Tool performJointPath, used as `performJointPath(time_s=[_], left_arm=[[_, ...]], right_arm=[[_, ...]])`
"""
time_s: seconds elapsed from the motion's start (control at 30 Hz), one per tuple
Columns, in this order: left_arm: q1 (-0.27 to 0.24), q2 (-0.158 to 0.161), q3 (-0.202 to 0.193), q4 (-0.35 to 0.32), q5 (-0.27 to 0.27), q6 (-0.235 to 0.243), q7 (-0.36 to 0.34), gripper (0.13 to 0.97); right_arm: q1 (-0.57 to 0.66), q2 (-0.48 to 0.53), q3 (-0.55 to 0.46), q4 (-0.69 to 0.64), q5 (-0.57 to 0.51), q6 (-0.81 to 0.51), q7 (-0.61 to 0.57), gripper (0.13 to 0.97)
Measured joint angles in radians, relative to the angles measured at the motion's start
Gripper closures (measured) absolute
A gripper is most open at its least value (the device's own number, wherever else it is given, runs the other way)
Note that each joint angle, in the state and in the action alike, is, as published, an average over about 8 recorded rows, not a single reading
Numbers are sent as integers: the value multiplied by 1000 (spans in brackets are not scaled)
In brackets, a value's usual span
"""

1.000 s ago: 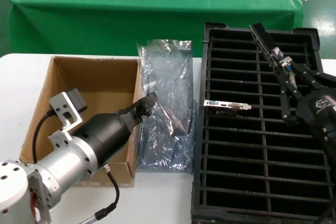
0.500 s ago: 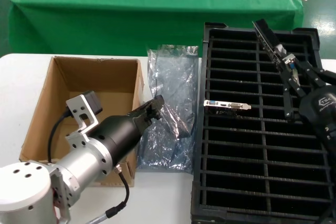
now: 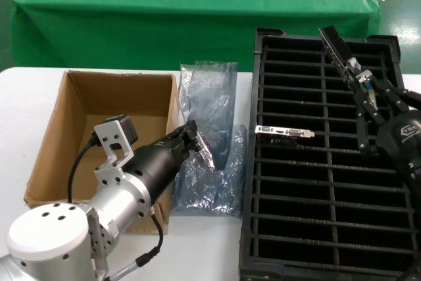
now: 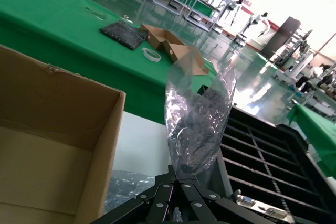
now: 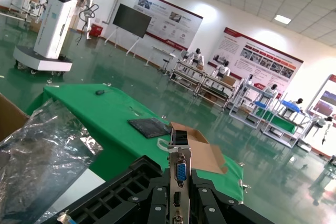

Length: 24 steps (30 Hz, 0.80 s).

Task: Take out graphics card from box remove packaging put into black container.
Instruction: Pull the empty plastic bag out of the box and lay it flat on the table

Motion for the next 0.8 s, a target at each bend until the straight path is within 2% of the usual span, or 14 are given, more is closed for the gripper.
performJointPath(time_s=[0.13,0.33,0.53,0.8], left_arm=[[1,16,0,10,0,-8,18,958],[-5,32,0,25,0,11,19,959],[-7,37,0,34,0,21,22,959],[8,39,0,37,0,8,48,955]], right_arm=[[-3,-2,1,0,1,0,-1,900],[-4,-4,1,0,5,0,-2,900],[-6,-6,2,0,7,0,-3,900],[-8,-10,4,0,7,1,-3,900]])
